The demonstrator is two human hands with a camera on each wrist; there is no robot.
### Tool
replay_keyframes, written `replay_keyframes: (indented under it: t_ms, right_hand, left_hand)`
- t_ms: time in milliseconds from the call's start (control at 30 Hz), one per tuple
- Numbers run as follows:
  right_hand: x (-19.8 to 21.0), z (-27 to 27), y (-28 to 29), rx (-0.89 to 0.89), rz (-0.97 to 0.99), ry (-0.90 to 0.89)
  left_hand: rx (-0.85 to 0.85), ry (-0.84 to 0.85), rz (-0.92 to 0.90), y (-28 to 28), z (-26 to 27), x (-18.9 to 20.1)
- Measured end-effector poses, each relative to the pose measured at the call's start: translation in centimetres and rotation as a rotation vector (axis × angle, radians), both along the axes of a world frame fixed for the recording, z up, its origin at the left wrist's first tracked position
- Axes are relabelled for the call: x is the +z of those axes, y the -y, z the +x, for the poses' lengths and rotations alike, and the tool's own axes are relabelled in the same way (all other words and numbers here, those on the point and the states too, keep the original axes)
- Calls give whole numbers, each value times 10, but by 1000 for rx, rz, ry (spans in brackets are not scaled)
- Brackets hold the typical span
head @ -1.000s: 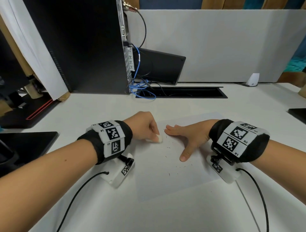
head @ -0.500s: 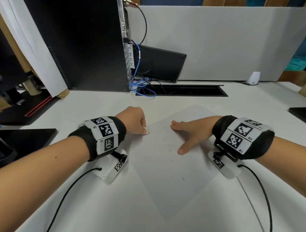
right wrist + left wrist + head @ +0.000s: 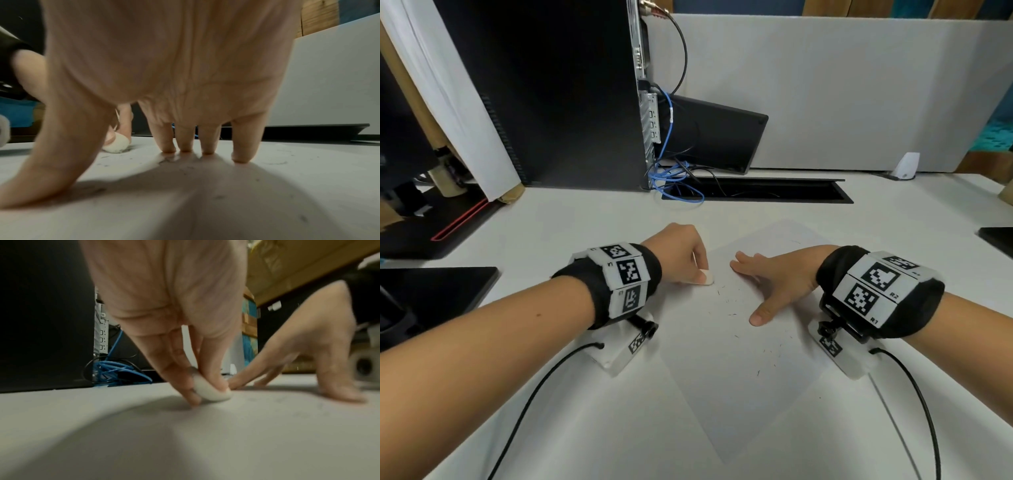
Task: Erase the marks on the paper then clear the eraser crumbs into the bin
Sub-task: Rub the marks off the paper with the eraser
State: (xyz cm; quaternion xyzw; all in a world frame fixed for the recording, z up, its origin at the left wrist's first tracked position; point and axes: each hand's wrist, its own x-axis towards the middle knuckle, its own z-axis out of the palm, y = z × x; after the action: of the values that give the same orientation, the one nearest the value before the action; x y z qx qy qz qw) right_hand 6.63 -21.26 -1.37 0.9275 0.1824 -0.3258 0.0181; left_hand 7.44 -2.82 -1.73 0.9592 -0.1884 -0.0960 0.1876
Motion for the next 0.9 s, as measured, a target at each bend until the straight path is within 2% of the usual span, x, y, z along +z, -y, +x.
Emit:
replay_keyframes:
  t_ms: [233,333,400,567,667,733,833,900]
  right_hand:
    - [-2,3,2,-12,38,-10]
    - [0,1,3,-21,82,5]
    - [3,3,5,-38,171,75]
    - [10,10,4,-67,561,280]
    - [7,11,1,-88,574,338]
    - [4,13,3,-66,471,394]
    - [2,15,10,-63,338,388]
    - [1,16,12,-75,331,355]
  left_hand:
    - [-194,-171,7,-1,-18,-2]
    - [-113,-124,-28,-5,-5,3]
    - [-37,-116,-96,-7,3,4]
    - [54,-144,-304,3,10,8]
    - [72,-165,-355,8,14,9]
    - [47,-187,-277,8,13,5]
    - [-95,-203,81,5,8,-5]
    - [-150,-207,233,4,5,-8]
